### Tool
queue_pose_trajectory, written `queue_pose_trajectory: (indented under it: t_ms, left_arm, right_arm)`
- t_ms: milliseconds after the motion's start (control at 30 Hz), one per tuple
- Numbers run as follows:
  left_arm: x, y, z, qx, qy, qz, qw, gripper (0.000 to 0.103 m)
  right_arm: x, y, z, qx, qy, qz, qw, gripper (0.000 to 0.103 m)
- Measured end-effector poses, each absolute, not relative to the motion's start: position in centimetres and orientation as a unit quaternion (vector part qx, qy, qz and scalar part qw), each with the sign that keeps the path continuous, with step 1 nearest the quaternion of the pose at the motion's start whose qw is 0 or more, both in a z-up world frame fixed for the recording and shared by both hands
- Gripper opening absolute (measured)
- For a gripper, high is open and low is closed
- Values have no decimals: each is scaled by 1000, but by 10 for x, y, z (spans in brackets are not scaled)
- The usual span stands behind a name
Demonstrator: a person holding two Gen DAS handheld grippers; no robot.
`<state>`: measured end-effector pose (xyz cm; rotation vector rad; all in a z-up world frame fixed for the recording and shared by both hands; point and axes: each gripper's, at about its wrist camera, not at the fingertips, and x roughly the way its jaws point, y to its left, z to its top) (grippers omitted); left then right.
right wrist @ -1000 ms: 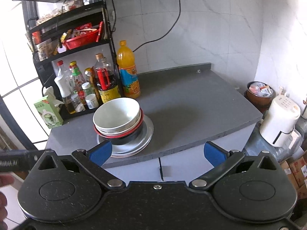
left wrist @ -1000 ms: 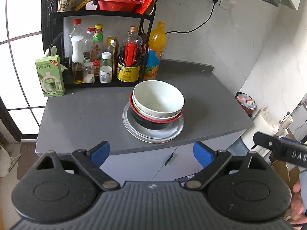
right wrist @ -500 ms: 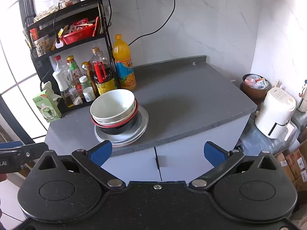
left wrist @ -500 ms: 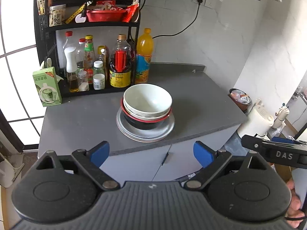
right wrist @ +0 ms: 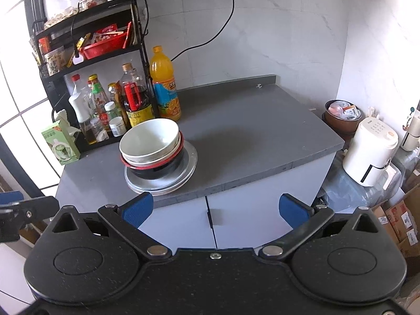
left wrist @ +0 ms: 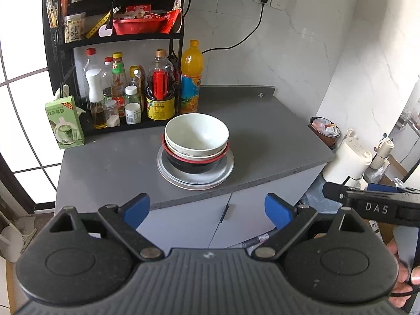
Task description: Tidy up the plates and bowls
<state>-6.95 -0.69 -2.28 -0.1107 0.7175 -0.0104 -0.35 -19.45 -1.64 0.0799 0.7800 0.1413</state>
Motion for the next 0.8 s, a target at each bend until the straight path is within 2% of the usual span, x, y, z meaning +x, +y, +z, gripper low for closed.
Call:
queue_pose_trajectory:
  t_ms: [800]
  left_arm:
    - [-70, 6, -20, -55, 346, -7, 937, 93]
  right_arm:
    - [-11, -191, -14, 30, 377, 77, 923, 103]
